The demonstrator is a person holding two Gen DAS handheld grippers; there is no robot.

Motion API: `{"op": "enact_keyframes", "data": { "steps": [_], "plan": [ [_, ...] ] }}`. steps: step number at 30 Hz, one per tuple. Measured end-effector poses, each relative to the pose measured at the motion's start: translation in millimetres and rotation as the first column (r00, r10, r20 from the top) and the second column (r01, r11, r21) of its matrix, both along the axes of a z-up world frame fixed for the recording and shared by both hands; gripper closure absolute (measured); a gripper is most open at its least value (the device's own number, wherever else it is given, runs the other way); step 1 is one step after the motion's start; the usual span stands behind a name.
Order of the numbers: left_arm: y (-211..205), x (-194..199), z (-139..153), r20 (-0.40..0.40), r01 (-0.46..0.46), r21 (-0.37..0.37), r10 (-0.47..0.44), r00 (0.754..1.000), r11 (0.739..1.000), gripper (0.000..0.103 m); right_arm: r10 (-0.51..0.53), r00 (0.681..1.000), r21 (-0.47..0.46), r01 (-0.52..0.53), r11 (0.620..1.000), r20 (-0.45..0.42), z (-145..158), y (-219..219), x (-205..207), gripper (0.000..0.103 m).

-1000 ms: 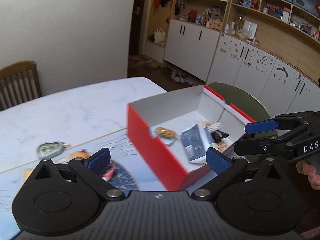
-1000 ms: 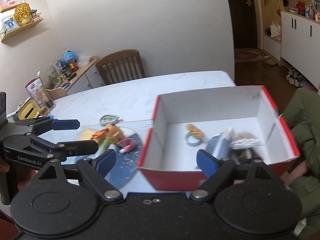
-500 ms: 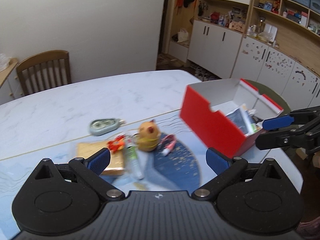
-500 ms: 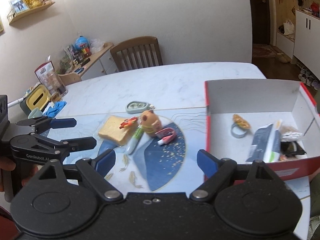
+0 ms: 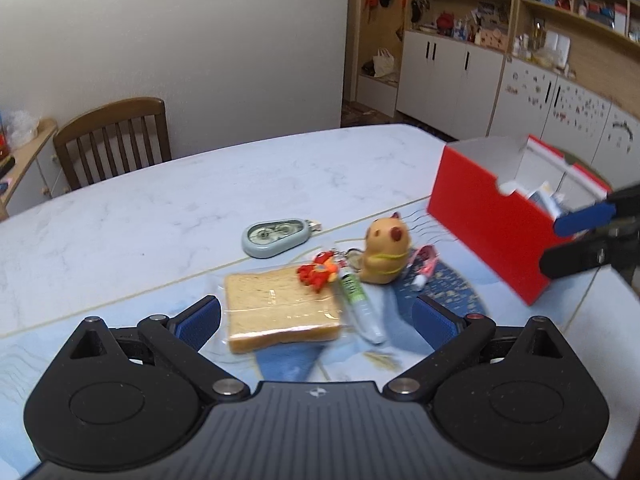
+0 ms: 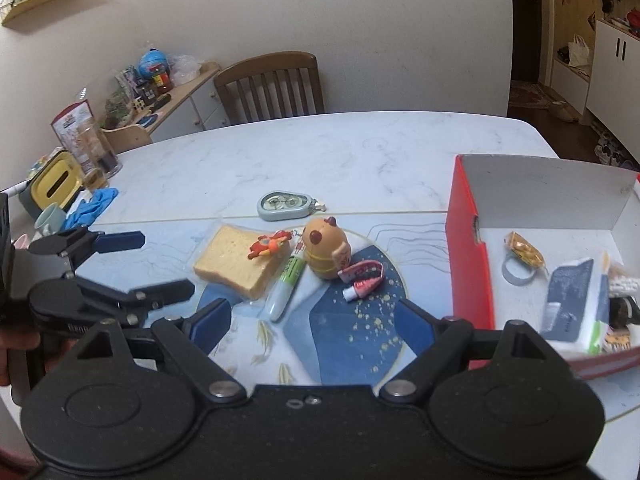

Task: Organize objects
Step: 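Grasp the capybara figure with the right gripper while the left grasps the red dragon keychain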

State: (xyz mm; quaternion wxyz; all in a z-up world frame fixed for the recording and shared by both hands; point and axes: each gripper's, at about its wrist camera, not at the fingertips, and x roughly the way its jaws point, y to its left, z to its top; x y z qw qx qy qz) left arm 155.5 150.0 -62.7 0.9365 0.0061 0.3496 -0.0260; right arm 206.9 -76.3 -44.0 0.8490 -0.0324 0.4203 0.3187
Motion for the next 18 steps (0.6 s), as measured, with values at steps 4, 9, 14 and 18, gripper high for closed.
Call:
{"op": "enact_keyframes", "data": {
  "steps": [4,9,14,18],
  "plan": [
    [3,15,-17,-0.014,0.017,0.024,-0.017,1.0,1.0,0.001,0.003,1.0,-0.034,-0.003,0.999,0.011,-9,16,15,0.015],
    [3,37,-33,-0.019,0.033,0.035,-0.032,0.999,0.999,0.001,0.012,1.0,-0.081,-0.01,0.997,0.027,-23,33,33,0.015],
    [-3,60,-43,-0.018,0.061,0.053,-0.06,0.998,0.997,0.002,0.023,1.0,-0.114,-0.021,0.993,0.014,-35,48,49,0.016],
    [-2,76,-51,-0.029,0.065,0.052,-0.064,0.998,0.997,0.006,0.019,1.0,-0.115,-0.02,0.993,-0.01,-43,57,60,0.016]
  ]
}}
